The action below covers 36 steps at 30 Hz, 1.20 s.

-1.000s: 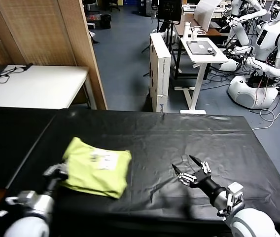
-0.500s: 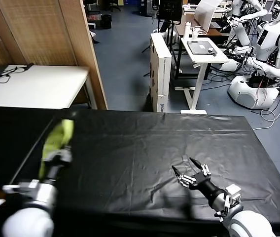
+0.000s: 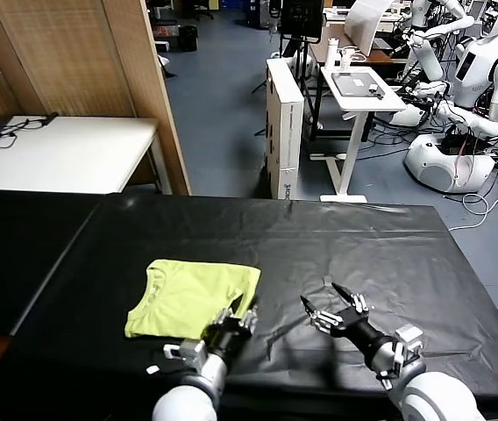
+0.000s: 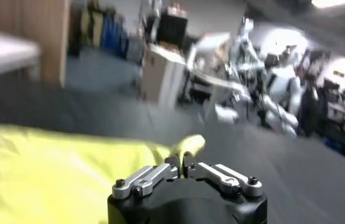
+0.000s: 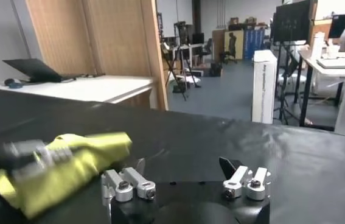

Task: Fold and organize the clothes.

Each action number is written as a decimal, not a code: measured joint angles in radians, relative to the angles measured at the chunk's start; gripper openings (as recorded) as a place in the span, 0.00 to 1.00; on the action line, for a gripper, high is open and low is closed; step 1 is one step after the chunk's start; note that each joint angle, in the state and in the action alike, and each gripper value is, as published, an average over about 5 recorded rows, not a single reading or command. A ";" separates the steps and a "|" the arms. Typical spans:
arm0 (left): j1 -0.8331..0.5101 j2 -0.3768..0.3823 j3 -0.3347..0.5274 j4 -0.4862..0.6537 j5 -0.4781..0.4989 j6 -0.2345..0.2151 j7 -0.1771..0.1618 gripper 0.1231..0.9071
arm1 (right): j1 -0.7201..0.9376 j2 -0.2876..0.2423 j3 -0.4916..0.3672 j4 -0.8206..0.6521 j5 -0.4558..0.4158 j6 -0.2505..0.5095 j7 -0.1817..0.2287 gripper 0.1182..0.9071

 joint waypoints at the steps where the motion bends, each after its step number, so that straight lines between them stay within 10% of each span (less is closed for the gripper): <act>1: 0.003 0.002 0.004 -0.004 0.011 -0.010 0.007 0.71 | 0.010 0.000 -0.010 -0.004 0.025 -0.014 0.010 1.00; 6: 0.016 0.019 -0.007 -0.043 0.078 -0.087 0.037 0.98 | 0.059 0.012 -0.068 -0.024 0.147 -0.065 0.066 1.00; 22: 0.051 0.064 -0.177 -0.178 0.181 -0.227 0.036 1.00 | 0.235 0.148 -0.311 -0.170 0.337 -0.083 0.227 0.98; 36: 0.069 0.059 -0.211 -0.179 0.184 -0.237 0.029 1.00 | 0.246 0.210 -0.344 -0.217 0.340 -0.078 0.226 0.11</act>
